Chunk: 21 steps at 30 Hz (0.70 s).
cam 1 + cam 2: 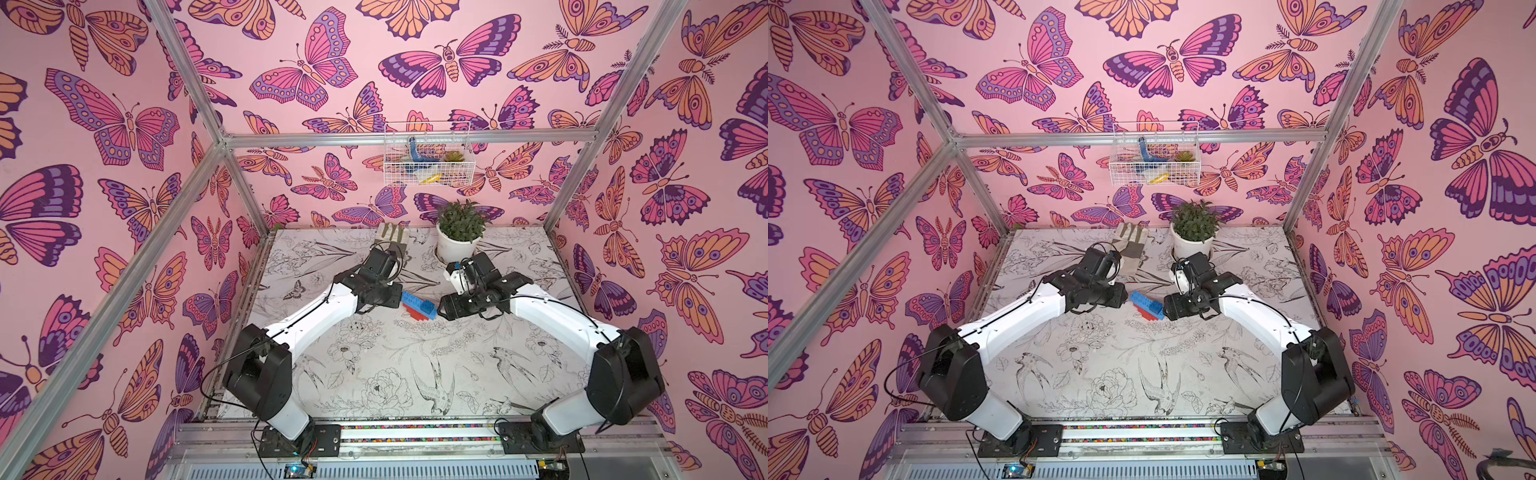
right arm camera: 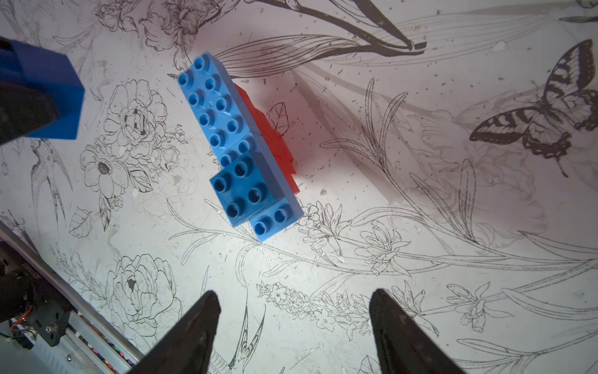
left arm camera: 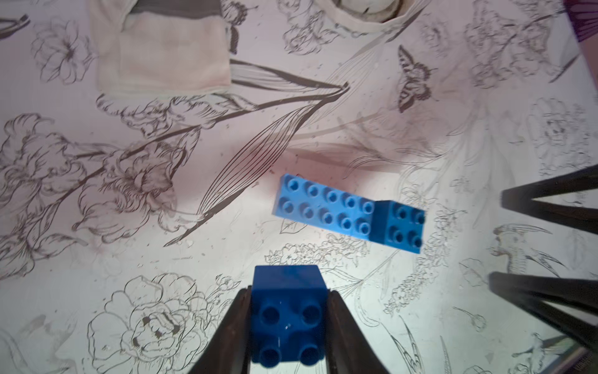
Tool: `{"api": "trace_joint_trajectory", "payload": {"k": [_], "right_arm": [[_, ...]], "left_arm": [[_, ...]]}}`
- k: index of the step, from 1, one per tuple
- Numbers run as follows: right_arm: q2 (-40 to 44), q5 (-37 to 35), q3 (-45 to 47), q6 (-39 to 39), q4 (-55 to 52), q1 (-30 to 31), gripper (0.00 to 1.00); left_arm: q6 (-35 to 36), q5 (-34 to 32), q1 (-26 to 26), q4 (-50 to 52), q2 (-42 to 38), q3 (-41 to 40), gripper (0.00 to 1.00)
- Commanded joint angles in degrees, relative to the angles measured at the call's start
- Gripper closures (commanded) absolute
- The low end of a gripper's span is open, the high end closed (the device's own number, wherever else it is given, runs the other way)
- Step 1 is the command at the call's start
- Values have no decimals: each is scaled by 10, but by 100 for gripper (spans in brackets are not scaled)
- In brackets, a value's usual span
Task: Assemble a heart with lego
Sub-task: Assemble the lego brick with the lego brick.
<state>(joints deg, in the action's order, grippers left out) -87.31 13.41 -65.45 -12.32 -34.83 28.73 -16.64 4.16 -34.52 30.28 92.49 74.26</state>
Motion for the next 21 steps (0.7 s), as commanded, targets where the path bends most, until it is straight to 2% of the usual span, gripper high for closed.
{"api": "trace_joint_trajectory", "payload": {"k": [1, 8, 21], "right_arm": [[9, 12, -2, -18, 4, -3, 23], [0, 24, -3, -32, 11, -3, 23], [-13, 23, -4, -30, 11, -3, 22]], "left_arm": [[33, 44, -4, 30, 34, 31, 69], [65, 65, -8, 55, 104, 103, 70], [90, 41, -15, 97, 181, 176, 71]]}}
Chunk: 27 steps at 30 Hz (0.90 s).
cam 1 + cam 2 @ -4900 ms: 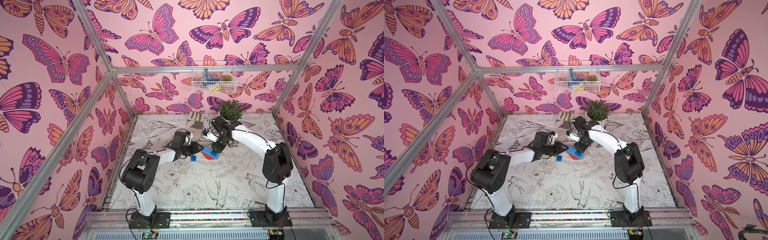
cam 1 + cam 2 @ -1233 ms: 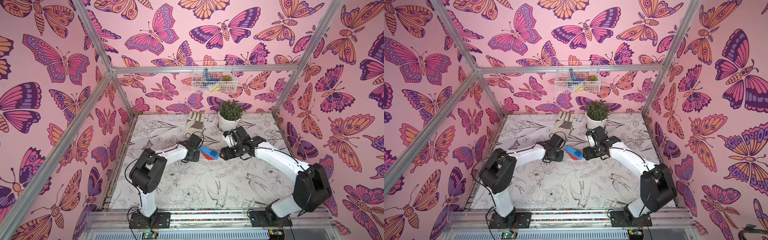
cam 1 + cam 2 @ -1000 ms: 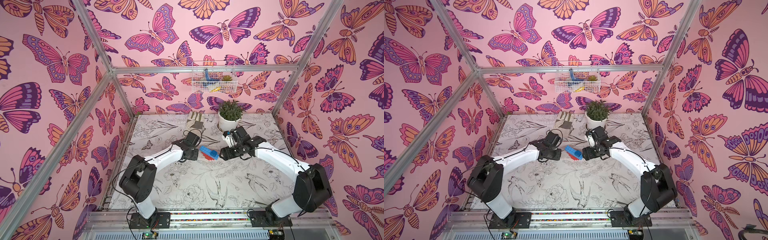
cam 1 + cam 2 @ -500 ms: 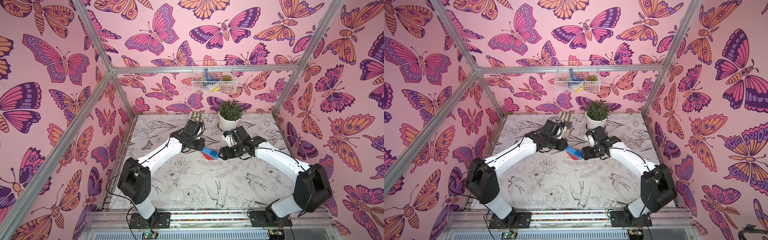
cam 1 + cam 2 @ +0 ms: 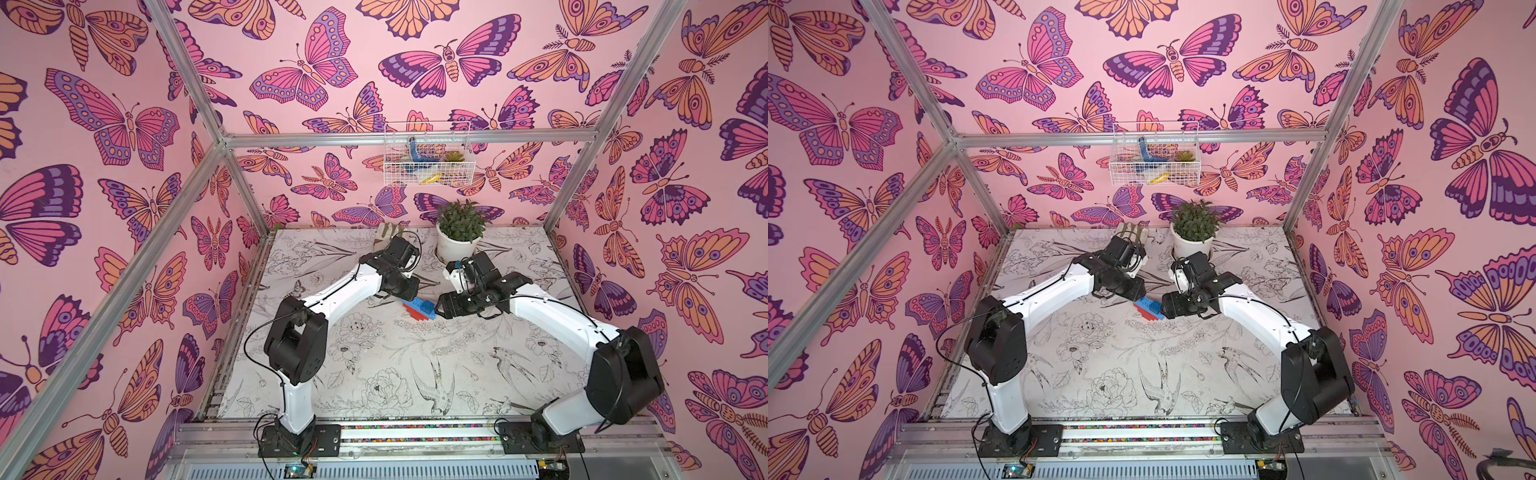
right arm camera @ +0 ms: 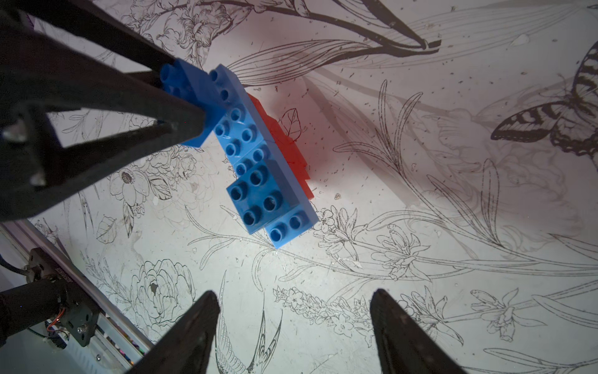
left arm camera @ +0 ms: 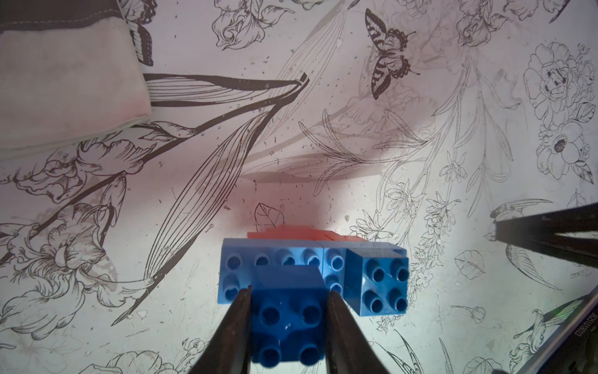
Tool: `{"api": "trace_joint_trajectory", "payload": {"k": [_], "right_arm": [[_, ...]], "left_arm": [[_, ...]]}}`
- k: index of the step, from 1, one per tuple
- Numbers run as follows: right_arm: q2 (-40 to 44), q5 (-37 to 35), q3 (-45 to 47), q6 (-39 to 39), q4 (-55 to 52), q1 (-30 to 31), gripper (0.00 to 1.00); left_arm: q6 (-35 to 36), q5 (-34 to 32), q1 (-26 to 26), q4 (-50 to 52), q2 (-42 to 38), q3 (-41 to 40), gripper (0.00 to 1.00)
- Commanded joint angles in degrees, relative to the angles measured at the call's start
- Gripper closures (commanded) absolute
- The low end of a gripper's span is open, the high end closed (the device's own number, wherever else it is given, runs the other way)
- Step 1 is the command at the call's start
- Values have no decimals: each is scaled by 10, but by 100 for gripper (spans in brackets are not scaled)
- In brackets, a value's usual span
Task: Assemble a heart with lego
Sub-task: Assemble the lego brick with the lego brick.
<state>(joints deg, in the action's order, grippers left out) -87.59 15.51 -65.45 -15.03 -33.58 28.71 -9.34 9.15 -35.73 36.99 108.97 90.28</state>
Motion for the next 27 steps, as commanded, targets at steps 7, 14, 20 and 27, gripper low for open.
{"api": "trace_joint_trajectory", "payload": {"k": [7, 14, 20, 27], "right_arm": [[-21, 15, -9, -4, -2, -3, 22], [-21, 6, -8, 0, -1, -2, 22], [-40, 8, -20, 4, -6, -2, 22], [-45, 11, -38, 11, -17, -2, 22]], "left_arm": [[26, -26, -4, 42, 39, 34, 71], [28, -25, -9, 54, 61, 55, 70], [31, -23, -9, 62, 65, 57, 68], [33, -15, -9, 66, 72, 72, 60]]}}
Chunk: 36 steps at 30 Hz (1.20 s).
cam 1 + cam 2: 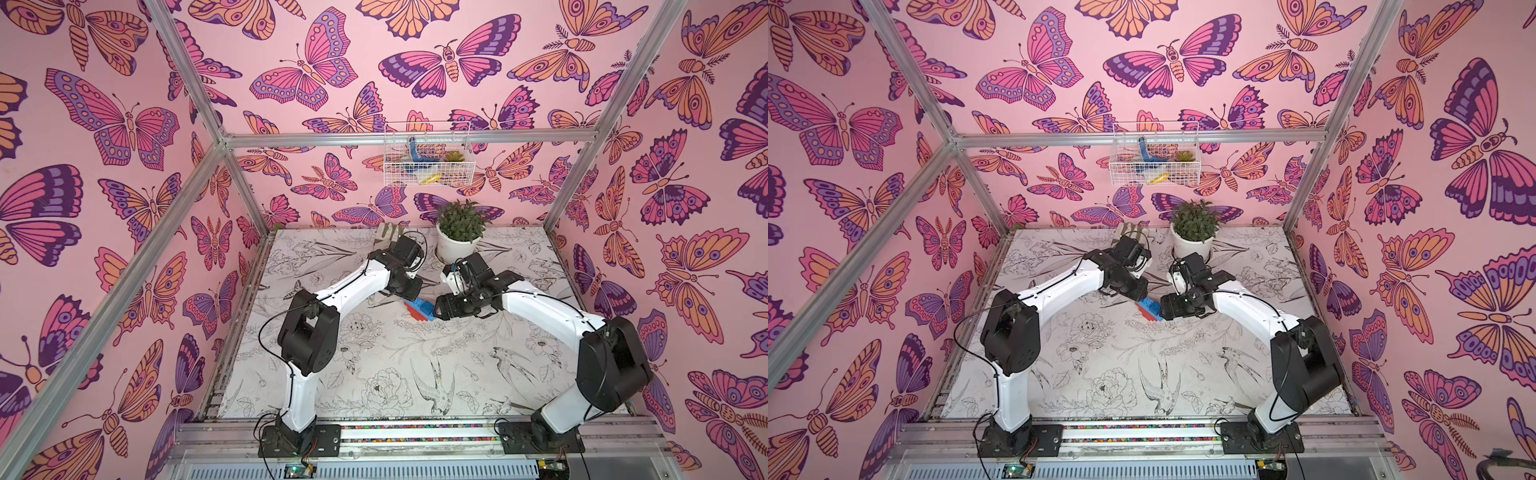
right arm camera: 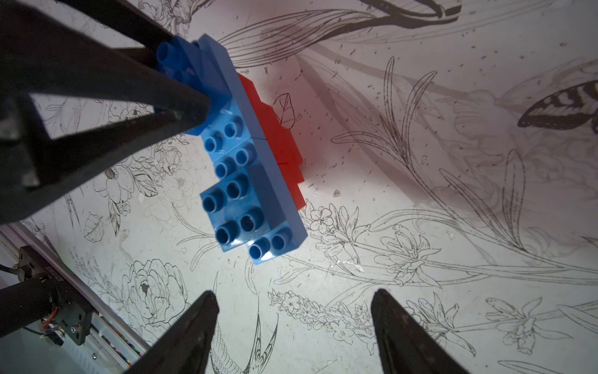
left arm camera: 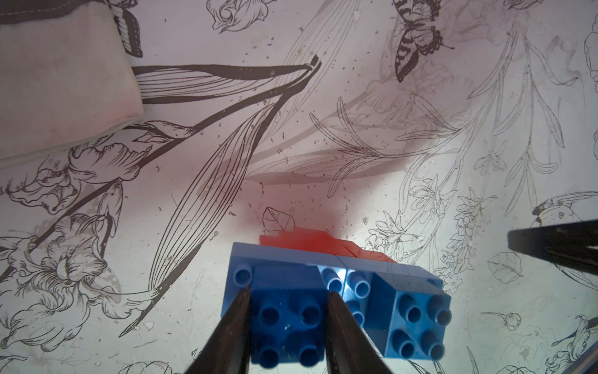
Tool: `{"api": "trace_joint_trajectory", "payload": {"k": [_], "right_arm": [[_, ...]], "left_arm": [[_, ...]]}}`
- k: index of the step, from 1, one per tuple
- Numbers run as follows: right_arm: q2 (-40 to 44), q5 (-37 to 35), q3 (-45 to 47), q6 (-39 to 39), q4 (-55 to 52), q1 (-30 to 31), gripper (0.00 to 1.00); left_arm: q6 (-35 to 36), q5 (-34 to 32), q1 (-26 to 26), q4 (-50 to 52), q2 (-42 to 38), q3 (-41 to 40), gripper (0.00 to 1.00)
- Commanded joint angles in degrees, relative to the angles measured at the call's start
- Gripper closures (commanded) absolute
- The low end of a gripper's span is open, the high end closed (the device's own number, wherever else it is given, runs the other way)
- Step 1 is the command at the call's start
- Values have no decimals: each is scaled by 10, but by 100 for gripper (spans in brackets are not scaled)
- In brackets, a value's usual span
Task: Assemble a heart with lego
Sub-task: Assemble the lego brick with the lego brick.
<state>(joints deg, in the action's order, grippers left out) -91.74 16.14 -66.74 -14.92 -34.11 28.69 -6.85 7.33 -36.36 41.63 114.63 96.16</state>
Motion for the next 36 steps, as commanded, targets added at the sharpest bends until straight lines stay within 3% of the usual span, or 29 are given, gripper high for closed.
{"api": "trace_joint_trajectory", "payload": {"k": [1, 12, 24, 36], "right_arm": [[-4, 4, -26, 10, -14, -2, 22], [4, 10, -25, 15, -18, 0, 21], [3, -18, -11, 5, -18, 42, 20], [-54, -78, -30, 9, -11, 63, 19]], "left_arm": [[7, 2, -3, 21, 18, 17, 59], [11, 1, -3, 27, 12, 25, 52], [-9, -14, -2, 26, -32, 24, 38], [-79, -21, 18, -37, -127, -85, 32]]}}
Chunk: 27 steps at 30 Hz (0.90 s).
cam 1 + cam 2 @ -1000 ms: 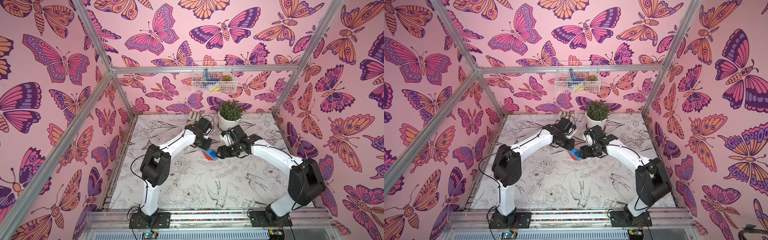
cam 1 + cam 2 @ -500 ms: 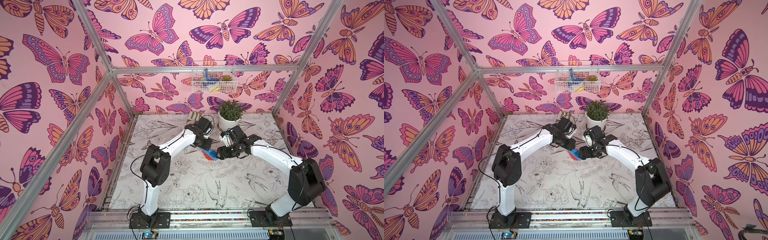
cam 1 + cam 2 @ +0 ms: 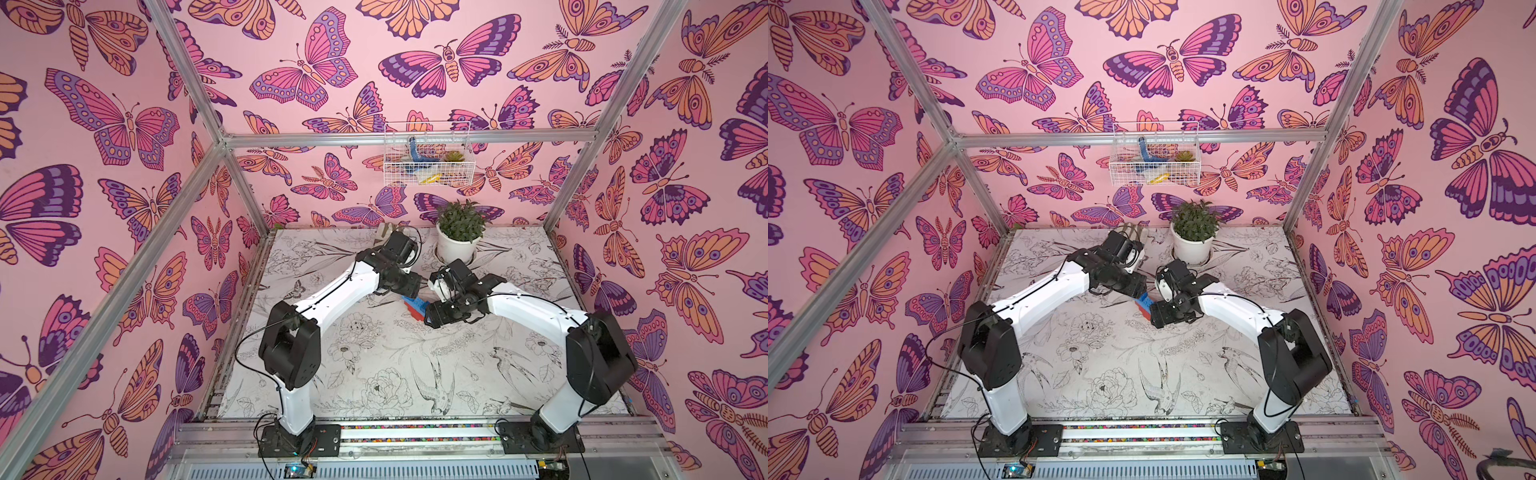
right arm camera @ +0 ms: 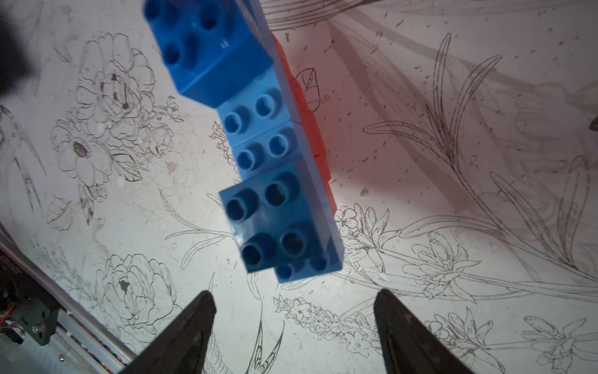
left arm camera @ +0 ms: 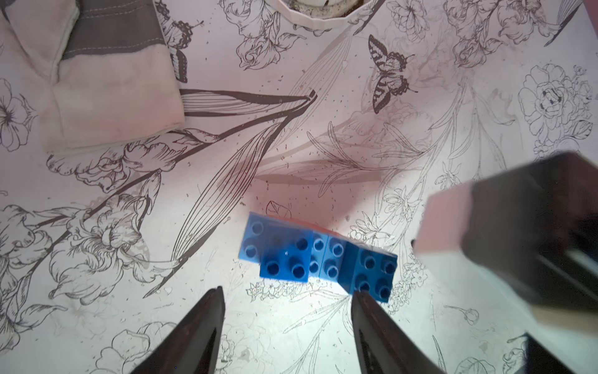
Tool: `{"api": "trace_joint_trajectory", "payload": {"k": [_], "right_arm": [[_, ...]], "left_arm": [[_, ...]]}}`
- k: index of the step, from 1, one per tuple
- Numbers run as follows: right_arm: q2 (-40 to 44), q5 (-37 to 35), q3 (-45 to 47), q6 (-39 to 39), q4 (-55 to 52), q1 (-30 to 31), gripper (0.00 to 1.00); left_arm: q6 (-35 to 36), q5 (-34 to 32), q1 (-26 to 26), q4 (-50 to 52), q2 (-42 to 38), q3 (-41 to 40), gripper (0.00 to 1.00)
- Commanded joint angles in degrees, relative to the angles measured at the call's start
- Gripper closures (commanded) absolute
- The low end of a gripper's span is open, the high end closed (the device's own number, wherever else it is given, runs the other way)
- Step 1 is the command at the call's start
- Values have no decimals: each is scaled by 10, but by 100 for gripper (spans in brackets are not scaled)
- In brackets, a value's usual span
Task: Assemble a heart with lego
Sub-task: Assemble the lego brick with the lego brick.
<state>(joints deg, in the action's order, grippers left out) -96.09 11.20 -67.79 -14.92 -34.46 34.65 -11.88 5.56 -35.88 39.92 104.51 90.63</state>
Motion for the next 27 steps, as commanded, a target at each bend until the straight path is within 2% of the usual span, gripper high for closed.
{"api": "trace_joint_trajectory", "payload": {"k": [1, 20, 27], "right_arm": [[-12, -34, -22, 12, -10, 3, 19], [-26, -141, -68, 73, -67, -10, 18], [13, -98, -93, 118, -85, 15, 20]], "left_arm": [[-35, -1, 17, -29, -34, -43, 32], [-131, 64, 106, -163, -150, -222, 31], [-173, 103, 135, -221, -173, -274, 30]]}}
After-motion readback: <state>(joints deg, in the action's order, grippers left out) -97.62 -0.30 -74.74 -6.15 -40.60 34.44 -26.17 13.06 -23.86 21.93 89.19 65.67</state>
